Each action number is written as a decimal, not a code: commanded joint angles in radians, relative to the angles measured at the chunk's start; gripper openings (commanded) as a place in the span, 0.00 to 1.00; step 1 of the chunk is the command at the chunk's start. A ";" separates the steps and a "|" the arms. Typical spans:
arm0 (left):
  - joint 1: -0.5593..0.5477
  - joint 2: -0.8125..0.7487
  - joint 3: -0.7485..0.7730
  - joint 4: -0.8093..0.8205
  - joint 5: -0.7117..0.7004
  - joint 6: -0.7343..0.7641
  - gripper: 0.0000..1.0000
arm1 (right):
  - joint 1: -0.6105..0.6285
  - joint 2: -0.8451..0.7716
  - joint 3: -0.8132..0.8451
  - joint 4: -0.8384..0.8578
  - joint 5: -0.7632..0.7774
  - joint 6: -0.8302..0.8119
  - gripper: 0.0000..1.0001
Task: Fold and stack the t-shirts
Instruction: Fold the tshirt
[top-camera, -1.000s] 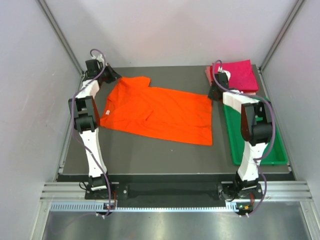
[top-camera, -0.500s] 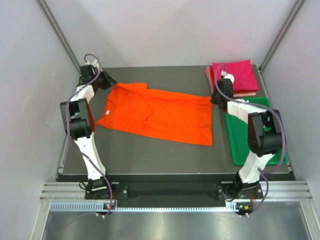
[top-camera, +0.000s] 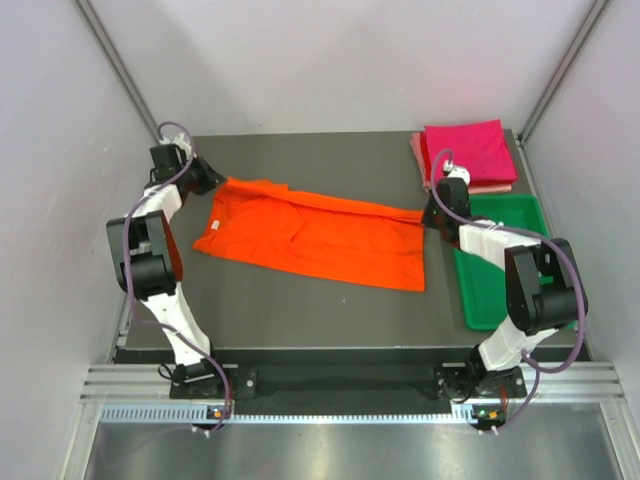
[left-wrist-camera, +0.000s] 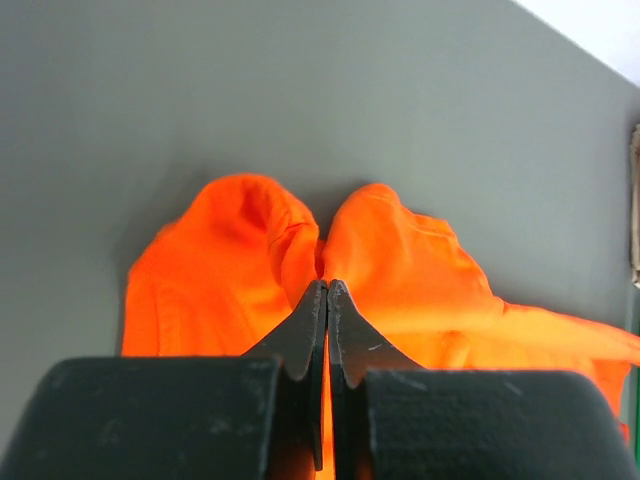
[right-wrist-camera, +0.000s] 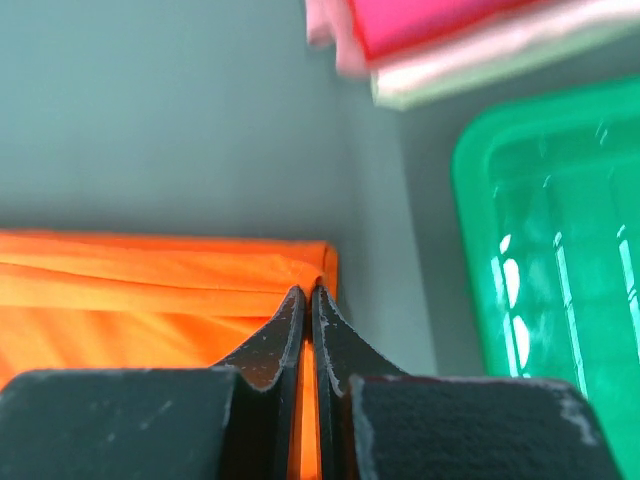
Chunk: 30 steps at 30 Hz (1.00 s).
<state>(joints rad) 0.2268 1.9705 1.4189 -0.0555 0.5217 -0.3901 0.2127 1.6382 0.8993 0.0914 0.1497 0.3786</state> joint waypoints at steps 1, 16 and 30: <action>0.019 -0.079 -0.053 0.006 -0.054 0.031 0.00 | 0.022 -0.060 -0.048 0.053 -0.013 0.013 0.00; 0.013 -0.140 -0.043 -0.250 -0.236 0.039 0.31 | 0.063 -0.097 0.039 -0.266 -0.007 0.088 0.34; -0.064 0.033 0.158 -0.317 -0.126 0.118 0.41 | 0.079 0.175 0.392 -0.447 -0.145 -0.148 0.39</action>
<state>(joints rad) 0.1776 1.9480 1.5276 -0.3679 0.3130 -0.3183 0.2844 1.7546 1.2144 -0.2680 0.0437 0.3149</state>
